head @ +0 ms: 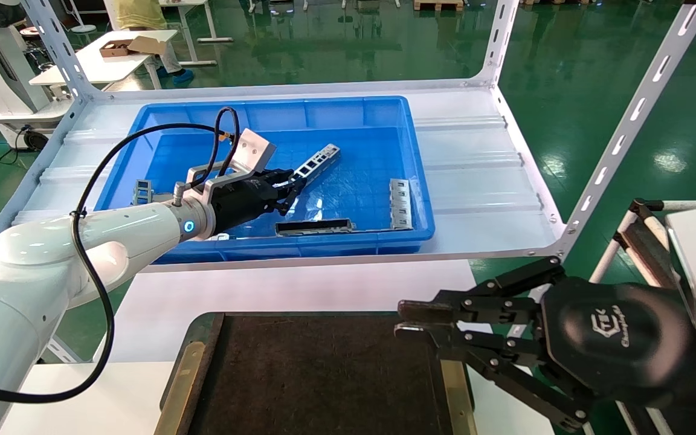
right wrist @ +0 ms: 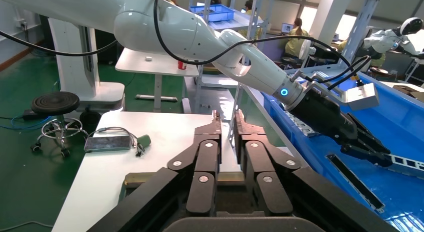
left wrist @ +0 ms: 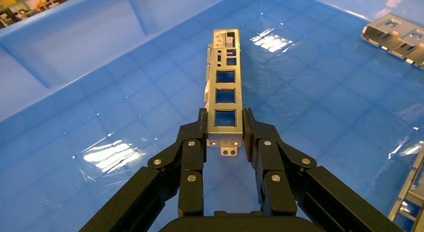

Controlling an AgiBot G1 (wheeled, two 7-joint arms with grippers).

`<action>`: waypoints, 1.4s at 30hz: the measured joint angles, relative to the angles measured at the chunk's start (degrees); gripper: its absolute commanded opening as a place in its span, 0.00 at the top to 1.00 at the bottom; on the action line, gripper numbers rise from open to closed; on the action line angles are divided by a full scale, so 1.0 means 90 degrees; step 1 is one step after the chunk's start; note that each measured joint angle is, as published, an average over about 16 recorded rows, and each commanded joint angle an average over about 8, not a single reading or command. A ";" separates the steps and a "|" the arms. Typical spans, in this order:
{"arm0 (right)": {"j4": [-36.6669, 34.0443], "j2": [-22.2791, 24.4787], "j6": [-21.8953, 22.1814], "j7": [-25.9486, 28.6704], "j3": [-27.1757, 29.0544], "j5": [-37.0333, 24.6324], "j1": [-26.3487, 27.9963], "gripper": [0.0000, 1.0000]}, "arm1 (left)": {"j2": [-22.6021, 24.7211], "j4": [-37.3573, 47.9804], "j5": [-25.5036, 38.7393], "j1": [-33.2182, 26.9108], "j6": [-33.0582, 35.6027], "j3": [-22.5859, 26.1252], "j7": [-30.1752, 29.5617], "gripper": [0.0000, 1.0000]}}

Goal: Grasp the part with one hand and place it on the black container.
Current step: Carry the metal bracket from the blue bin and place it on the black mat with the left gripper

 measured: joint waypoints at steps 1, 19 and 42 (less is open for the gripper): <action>0.0000 0.0000 0.0000 0.0000 0.0000 0.0000 0.0000 1.00 | -0.0004 -0.0007 -0.0016 -0.0011 0.0016 0.0000 -0.0008 1.00; 0.0000 0.0003 0.0003 -0.0004 -0.0008 0.0005 0.0002 1.00 | -0.0708 -0.0241 -0.0614 -0.0290 0.2680 -0.0226 -0.0121 1.00; 0.0000 0.0007 0.0008 -0.0009 -0.0017 0.0012 0.0004 1.00 | -0.2640 -0.2476 -0.1640 0.1663 0.5994 -0.0303 -0.1451 1.00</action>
